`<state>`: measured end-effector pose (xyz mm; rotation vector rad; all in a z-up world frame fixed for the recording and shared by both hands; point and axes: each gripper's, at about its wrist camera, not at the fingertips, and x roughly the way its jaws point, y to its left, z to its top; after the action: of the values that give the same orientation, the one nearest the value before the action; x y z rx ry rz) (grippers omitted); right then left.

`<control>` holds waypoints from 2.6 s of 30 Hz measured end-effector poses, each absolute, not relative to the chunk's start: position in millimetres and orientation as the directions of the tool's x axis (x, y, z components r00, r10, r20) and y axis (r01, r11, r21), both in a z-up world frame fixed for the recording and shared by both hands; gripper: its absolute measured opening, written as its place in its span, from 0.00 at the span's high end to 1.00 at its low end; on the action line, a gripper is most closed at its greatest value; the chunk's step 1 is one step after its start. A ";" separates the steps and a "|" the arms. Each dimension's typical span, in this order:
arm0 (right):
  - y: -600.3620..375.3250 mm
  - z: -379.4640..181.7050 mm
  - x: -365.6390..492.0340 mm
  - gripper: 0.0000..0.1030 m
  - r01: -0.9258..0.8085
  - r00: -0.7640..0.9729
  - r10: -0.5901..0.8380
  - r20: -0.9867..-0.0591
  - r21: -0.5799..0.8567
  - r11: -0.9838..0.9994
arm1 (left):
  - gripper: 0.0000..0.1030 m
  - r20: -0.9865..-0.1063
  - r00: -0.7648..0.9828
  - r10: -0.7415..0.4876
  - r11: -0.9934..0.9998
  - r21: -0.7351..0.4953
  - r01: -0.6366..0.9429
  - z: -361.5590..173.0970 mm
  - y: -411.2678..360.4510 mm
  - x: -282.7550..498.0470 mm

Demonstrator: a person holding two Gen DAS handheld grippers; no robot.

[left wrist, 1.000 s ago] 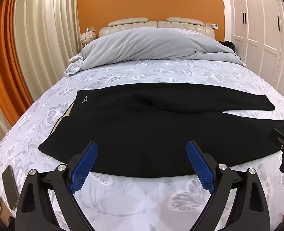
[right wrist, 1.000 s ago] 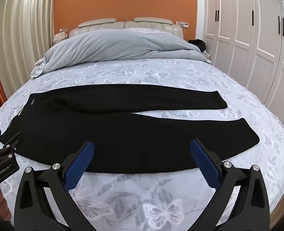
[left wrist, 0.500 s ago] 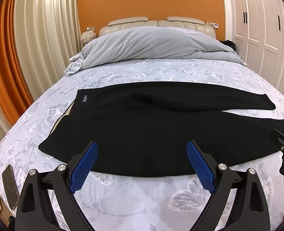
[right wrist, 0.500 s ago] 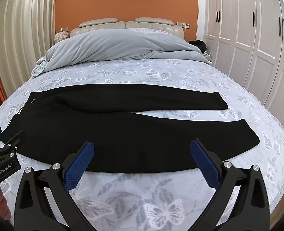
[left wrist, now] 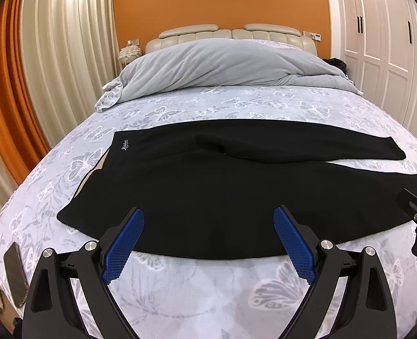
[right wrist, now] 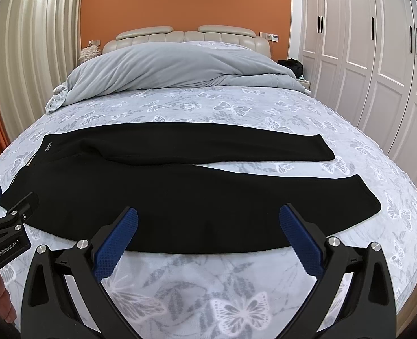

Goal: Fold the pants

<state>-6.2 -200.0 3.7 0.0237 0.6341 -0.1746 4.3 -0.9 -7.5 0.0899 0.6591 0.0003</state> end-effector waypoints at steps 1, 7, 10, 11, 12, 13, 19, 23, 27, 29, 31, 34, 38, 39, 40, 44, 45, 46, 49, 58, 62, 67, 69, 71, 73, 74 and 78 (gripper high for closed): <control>-200.3 3.6 -6.2 0.05 0.169 0.791 -0.155 -0.592 -0.031 0.985 | 0.12 -0.611 0.791 0.027 0.996 0.083 0.030 -8.0 -0.9 3.6; -199.7 2.7 -6.2 0.05 0.169 0.791 -0.155 -0.591 -0.033 0.985 | 0.12 -0.610 0.792 0.027 0.996 0.084 0.031 -8.6 -0.8 3.4; -199.7 2.9 -5.8 0.05 0.169 0.790 -0.156 -0.593 -0.033 0.985 | 0.12 -0.610 0.791 0.030 0.996 0.086 0.029 -8.4 -1.3 2.9; -199.8 2.8 -5.9 0.05 0.170 0.791 -0.156 -0.592 -0.033 0.985 | 0.12 -0.610 0.792 0.032 0.996 0.087 0.027 -8.4 -1.4 2.9; -199.9 2.8 -5.9 0.05 0.169 0.791 -0.155 -0.592 -0.032 0.985 | 0.12 -0.610 0.792 0.030 0.996 0.086 0.028 -8.6 -1.4 2.9; -199.7 2.7 -5.9 0.05 0.169 0.790 -0.154 -0.593 -0.032 0.985 | 0.12 -0.611 0.791 0.030 0.996 0.086 0.029 -8.5 -1.1 2.8; -199.0 1.5 -5.6 0.05 0.168 0.789 -0.156 -0.594 -0.035 0.985 | 0.12 -0.610 0.792 0.031 0.996 0.087 0.028 -8.7 -1.4 2.9; -199.5 1.0 -5.7 0.05 0.168 0.790 -0.155 -0.594 -0.034 0.985 | 0.12 -0.610 0.792 0.031 0.996 0.087 0.028 -9.0 -1.2 2.7; -199.4 0.7 -5.7 0.05 0.168 0.790 -0.154 -0.594 -0.033 0.985 | 0.12 -0.610 0.792 0.031 0.996 0.087 0.028 -9.1 -1.1 2.8; -199.4 1.1 -5.7 0.05 0.168 0.790 -0.156 -0.593 -0.035 0.985 | 0.12 -0.610 0.792 0.031 0.996 0.088 0.029 -9.1 -1.2 2.8; -199.4 0.5 -5.3 0.05 0.166 0.789 -0.154 -0.595 -0.034 0.985 | 0.12 -0.611 0.791 0.030 0.996 0.087 0.029 -9.3 0.0 2.7; -199.6 0.7 -5.5 0.05 0.167 0.789 -0.154 -0.594 -0.033 0.985 | 0.12 -0.610 0.792 0.031 0.996 0.089 0.029 -9.1 0.3 2.4; -199.7 0.5 -5.4 0.05 0.167 0.789 -0.153 -0.595 -0.033 0.985 | 0.12 -0.611 0.791 0.030 0.996 0.087 0.029 -9.2 0.0 2.8; -199.6 0.3 -5.4 0.05 0.166 0.789 -0.152 -0.595 -0.032 0.986 | 0.12 -0.612 0.790 0.030 0.996 0.087 0.029 -9.0 0.1 2.6; -199.4 0.1 -5.5 0.05 0.167 0.789 -0.154 -0.595 -0.034 0.985 | 0.12 -0.611 0.791 0.031 0.996 0.088 0.028 -9.1 0.0 2.5; -199.6 -1.0 -5.7 0.05 0.167 0.789 -0.154 -0.595 -0.033 0.985 | 0.12 -0.612 0.791 0.030 0.996 0.087 0.029 -9.0 0.0 2.6; -199.5 -1.4 -5.9 0.05 0.168 0.789 -0.154 -0.595 -0.034 0.985 | 0.12 -0.612 0.791 0.031 0.996 0.088 0.029 -9.1 0.0 2.6; -199.8 -1.0 -5.5 0.05 0.167 0.788 -0.153 -0.596 -0.033 0.985 | 0.12 -0.611 0.791 0.031 0.996 0.088 0.029 -9.1 0.0 2.5; -199.7 -1.3 -5.6 0.05 0.167 0.788 -0.154 -0.596 -0.034 0.985 | 0.12 -0.611 0.791 0.031 0.996 0.088 0.029 -9.2 -0.1 2.6; -199.9 -1.5 -5.5 0.05 0.167 0.788 -0.153 -0.596 -0.032 0.985 | 0.12 -0.612 0.790 0.030 0.996 0.088 0.031 -9.0 0.6 2.4; -200.4 -2.3 -5.7 0.05 0.167 0.788 -0.152 -0.597 -0.031 0.985 | 0.12 -0.615 0.788 0.031 0.996 0.088 0.030 -9.3 1.4 2.4; -206.0 -7.7 -3.0 0.05 0.179 0.776 -0.156 -0.611 -0.023 0.984 | 0.12 -0.631 0.775 0.036 0.995 0.091 0.028 -14.5 4.5 6.1; -210.8 -9.4 -1.6 0.05 0.184 0.770 -0.158 -0.618 -0.022 0.983 | 0.11 -0.640 0.767 0.039 0.995 0.096 0.028 -17.4 2.0 9.2; -218.2 -11.9 3.1 0.05 0.186 0.764 -0.162 -0.625 -0.028 0.982 | 0.11 -0.651 0.758 0.036 0.995 0.095 0.034 -20.2 2.5 13.8; -227.5 -9.8 10.8 0.05 0.181 0.757 -0.167 -0.632 -0.043 0.983 | 0.11 -0.672 0.741 -0.003 0.997 0.056 0.055 -19.7 9.1 21.5; -234.5 -7.3 16.5 0.05 0.169 0.753 -0.159 -0.638 -0.045 0.985 | 0.11 -0.689 0.723 -0.045 0.997 0.016 0.077 -16.7 16.0 29.2; -282.4 4.0 46.0 0.05 0.150 0.744 -0.173 -0.645 -0.091 0.984 | 0.10 -0.709 0.692 -0.132 0.991 -0.081 0.106 0.4 54.7 71.0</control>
<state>46.0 -282.4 4.0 -0.0342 0.7093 -0.1770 71.0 54.7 0.4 -0.0348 0.7948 -0.1332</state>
